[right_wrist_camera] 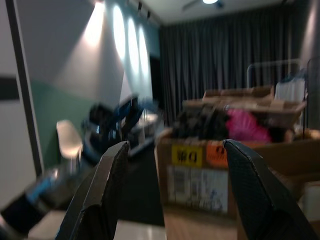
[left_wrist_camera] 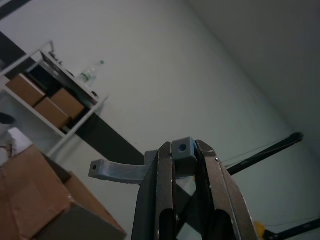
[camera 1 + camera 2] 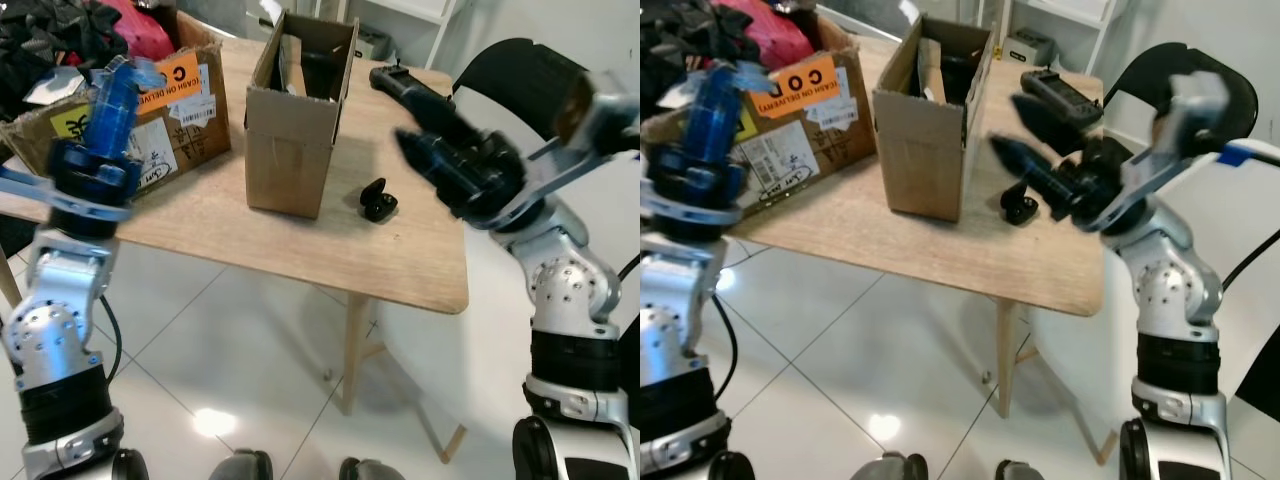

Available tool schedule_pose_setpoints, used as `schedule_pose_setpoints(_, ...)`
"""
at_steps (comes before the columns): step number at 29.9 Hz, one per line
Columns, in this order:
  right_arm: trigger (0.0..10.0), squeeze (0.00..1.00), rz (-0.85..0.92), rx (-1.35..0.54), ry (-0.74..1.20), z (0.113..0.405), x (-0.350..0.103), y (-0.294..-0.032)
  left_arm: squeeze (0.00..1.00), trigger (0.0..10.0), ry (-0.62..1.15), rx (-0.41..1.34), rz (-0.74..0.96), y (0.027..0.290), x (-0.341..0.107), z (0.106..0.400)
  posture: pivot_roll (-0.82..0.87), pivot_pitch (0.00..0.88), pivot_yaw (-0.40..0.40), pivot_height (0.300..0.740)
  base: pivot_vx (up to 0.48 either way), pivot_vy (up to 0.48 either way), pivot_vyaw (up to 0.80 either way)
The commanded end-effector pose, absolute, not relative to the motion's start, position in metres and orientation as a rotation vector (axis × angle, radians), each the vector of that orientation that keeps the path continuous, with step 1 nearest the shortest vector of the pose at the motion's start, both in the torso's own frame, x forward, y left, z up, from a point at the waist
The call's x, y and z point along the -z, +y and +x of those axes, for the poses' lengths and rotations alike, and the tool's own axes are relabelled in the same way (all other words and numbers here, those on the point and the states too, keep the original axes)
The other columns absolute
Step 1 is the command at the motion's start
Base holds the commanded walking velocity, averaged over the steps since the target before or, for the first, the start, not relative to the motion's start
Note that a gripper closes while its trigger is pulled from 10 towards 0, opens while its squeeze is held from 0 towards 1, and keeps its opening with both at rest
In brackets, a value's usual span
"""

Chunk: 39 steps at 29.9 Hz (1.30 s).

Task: Picking trash to rubbish bin

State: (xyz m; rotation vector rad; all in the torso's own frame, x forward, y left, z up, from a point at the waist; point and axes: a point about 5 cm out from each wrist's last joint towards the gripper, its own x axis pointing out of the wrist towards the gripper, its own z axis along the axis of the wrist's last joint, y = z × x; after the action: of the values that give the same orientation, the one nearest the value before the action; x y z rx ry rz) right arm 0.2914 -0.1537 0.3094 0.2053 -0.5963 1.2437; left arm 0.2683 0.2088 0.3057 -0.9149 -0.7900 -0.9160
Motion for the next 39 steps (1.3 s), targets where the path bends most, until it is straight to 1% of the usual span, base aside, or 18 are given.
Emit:
schedule_pose_setpoints(1,10.0,0.0,0.095,-1.245,-0.621,0.285,-0.317,-0.15,0.0,10.0,-0.743,0.972,-0.902,0.205,-0.305,0.266,0.02,0.15,0.011,0.74,0.0,0.0,0.0)
schedule_pose_setpoints(2,10.0,0.0,0.067,-1.236,-0.614,0.285,-0.318,-0.149,0.0,10.0,-0.731,0.988,-0.905,0.203,-0.304,0.266,0.02,0.15,0.011,0.74,0.0,0.0,0.0)
schedule_pose_setpoints(3,10.0,0.0,0.0,-1.251,-0.614,0.281,-0.322,-0.146,0.0,10.0,-0.694,1.026,-0.898,0.199,-0.301,0.264,0.02,0.151,0.015,0.74,0.0,0.0,0.0)
schedule_pose_setpoints(6,10.0,0.0,-0.034,-1.279,-0.63,0.275,-0.327,-0.142,0.0,10.0,-0.667,1.039,-0.891,0.195,-0.299,0.264,0.02,0.149,0.018,0.74,0.0,0.0,0.0)
schedule_pose_setpoints(8,10.0,0.0,-0.151,-1.307,-0.652,0.264,-0.339,-0.136,0.0,10.0,-0.611,1.064,-0.906,0.191,-0.295,0.264,0.02,0.149,0.022,0.74,0.0,0.0,0.0)
schedule_pose_setpoints(9,10.0,0.0,-0.151,-1.307,-0.652,0.264,-0.339,-0.136,0.0,10.0,-0.611,1.064,-0.906,0.191,-0.295,0.264,0.02,0.149,0.022,0.74,0.0,0.0,0.0)
schedule_pose_setpoints(10,10.0,0.0,-0.244,-1.306,-0.65,0.261,-0.344,-0.133,0.0,10.0,-0.561,1.111,-0.914,0.186,-0.291,0.262,0.02,0.15,0.024,0.74,0.0,0.0,0.0)
schedule_pose_setpoints(14,10.0,0.0,-0.272,-1.305,-0.646,0.261,-0.345,-0.131,0.0,10.0,-0.546,1.131,-0.916,0.184,-0.291,0.26,0.02,0.15,0.024,0.74,0.0,0.0,0.0)
schedule_pose_setpoints(15,10.0,0.0,-0.33,-1.318,-0.621,0.26,-0.342,-0.124,0.0,10.0,-0.502,1.196,-0.913,0.176,-0.289,0.255,0.02,0.146,0.022,0.74,0.0,0.0,0.0)
schedule_pose_setpoints(16,10.0,0.0,-0.33,-1.318,-0.621,0.26,-0.342,-0.124,0.0,10.0,-0.502,1.196,-0.913,0.176,-0.289,0.255,0.02,0.146,0.022,0.74,0.0,0.0,0.0)
schedule_pose_setpoints(18,10.0,0.0,-0.353,-1.345,-0.596,0.258,-0.337,-0.117,0.0,10.0,-0.456,1.262,-0.905,0.168,-0.287,0.249,0.02,0.146,0.022,0.74,0.0,0.0,0.0)
schedule_pose_setpoints(21,10.0,0.0,-0.362,-1.373,-0.572,0.258,-0.332,-0.112,0.0,10.0,-0.432,1.308,-0.913,0.163,-0.286,0.246,0.02,0.142,0.019,0.74,0.0,0.0,0.0)
schedule_pose_setpoints(25,10.0,0.0,-0.363,-1.384,-0.56,0.258,-0.33,-0.11,0.0,10.0,-0.417,1.336,-0.924,0.16,-0.286,0.243,0.02,0.139,0.019,0.74,0.0,0.0,0.0)
schedule_pose_setpoints(26,10.0,0.0,-0.363,-1.388,-0.547,0.261,-0.326,-0.105,0.0,10.0,-0.403,1.384,-0.916,0.151,-0.288,0.237,0.03,0.136,0.017,0.74,0.0,0.0,0.0)
schedule_pose_setpoints(27,10.0,0.0,-0.363,-1.388,-0.547,0.261,-0.326,-0.105,0.0,10.0,-0.403,1.384,-0.916,0.151,-0.288,0.237,0.03,0.136,0.017,0.74,0.0,0.0,0.0)
schedule_pose_setpoints(30,10.0,0.0,-0.372,-1.383,-0.553,0.264,-0.324,-0.094,0.0,10.0,-0.396,1.417,-0.919,0.144,-0.29,0.231,0.03,0.135,0.016,0.74,0.0,0.0,0.0)
schedule_pose_setpoints(34,10.0,0.0,-0.376,-1.367,-0.565,0.266,-0.324,-0.09,0.0,10.0,-0.4,1.444,-0.931,0.141,-0.292,0.227,0.03,0.135,0.013,0.74,0.0,0.0,0.0)
schedule_pose_setpoints(39,10.0,0.0,-0.337,-1.3,-0.623,0.273,-0.332,-0.087,0.0,10.0,-0.387,1.464,-0.932,0.135,-0.291,0.224,0.03,0.135,0.01,0.74,0.0,0.0,0.0)
